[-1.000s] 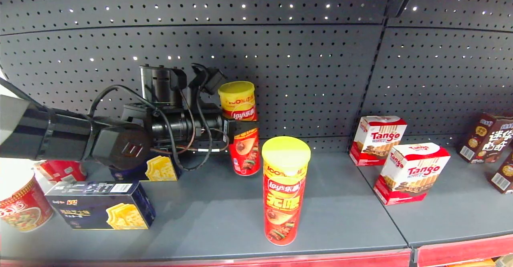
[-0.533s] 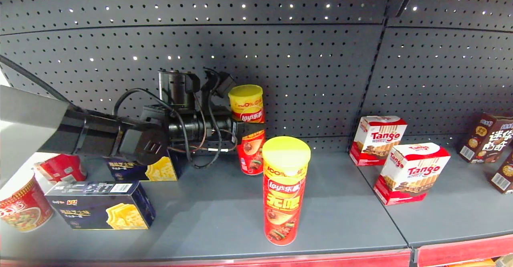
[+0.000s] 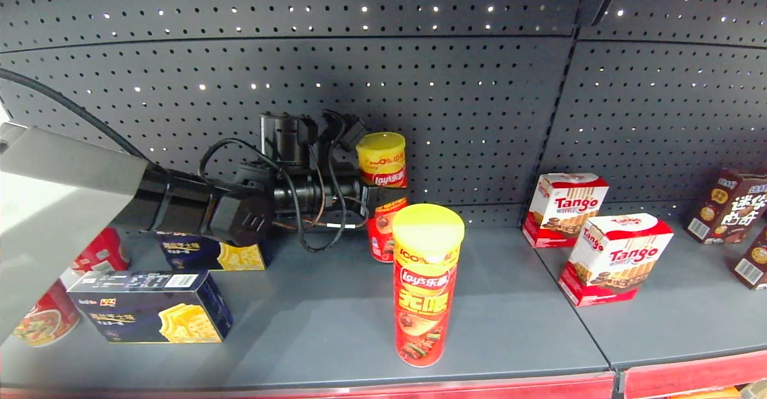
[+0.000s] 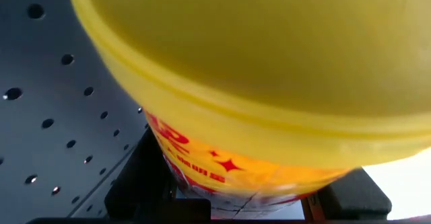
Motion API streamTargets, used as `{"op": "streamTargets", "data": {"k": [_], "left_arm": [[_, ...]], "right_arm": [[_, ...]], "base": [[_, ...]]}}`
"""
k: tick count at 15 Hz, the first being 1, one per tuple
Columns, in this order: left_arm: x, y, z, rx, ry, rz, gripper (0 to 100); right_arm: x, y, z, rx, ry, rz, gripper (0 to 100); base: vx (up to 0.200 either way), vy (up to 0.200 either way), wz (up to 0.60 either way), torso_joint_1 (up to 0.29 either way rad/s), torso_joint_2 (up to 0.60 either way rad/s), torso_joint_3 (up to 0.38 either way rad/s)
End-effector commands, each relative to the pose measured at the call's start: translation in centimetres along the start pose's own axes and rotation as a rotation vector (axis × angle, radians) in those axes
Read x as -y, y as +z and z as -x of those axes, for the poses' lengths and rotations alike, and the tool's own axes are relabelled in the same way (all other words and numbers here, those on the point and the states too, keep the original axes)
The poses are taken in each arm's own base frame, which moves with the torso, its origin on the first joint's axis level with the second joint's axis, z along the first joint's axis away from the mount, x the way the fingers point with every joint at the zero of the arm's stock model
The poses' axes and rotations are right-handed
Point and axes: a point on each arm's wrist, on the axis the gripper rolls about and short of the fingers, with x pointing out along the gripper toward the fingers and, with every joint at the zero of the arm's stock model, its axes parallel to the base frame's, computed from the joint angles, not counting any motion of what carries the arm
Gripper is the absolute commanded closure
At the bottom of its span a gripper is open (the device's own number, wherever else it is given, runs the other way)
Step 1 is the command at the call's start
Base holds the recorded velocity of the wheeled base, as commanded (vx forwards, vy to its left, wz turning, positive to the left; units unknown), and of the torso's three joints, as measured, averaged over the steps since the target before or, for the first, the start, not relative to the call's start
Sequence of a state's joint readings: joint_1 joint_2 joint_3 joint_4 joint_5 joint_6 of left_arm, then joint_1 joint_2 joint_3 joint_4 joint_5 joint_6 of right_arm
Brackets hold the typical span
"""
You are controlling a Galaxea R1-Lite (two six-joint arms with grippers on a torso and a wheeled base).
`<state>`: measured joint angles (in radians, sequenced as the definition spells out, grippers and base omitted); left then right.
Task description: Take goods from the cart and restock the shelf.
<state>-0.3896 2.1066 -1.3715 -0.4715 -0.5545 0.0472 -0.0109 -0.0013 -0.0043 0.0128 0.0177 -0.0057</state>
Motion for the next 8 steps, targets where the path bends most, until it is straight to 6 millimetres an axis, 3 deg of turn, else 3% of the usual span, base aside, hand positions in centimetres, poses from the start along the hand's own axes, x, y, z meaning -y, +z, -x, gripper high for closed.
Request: {"op": "streamTargets", "data": {"k": [1,5,6,8], "left_arm": [[-0.26,-0.46,-0.58,-0.008,-0.001,0.004,100],[-0.56,-0.57,-0.96,-0.005,0.000,0.001,100],[-0.69,-0.68,-1.03,-0.008,0.003,0.003,0],[-0.65,-0.69,-1.10,-0.008,0.002,0.002,0]], "right_arm": [[0.00,0.00,-0.01,-0.002,-0.001,0.000,0],[0.00,0.00,-0.01,-0.002,0.001,0.000,0],[0.00,0.00,-0.01,-0.002,-0.001,0.000,0],[0.00,0.00,-0.01,-0.002,0.001,0.000,0]], "base": [[0.000,0.000,0.00,0.000,0.00,0.000],[0.000,0.000,0.00,0.000,0.00,0.000],[0.000,0.000,0.00,0.000,0.00,0.000],[0.000,0.000,0.00,0.000,0.00,0.000]]}}
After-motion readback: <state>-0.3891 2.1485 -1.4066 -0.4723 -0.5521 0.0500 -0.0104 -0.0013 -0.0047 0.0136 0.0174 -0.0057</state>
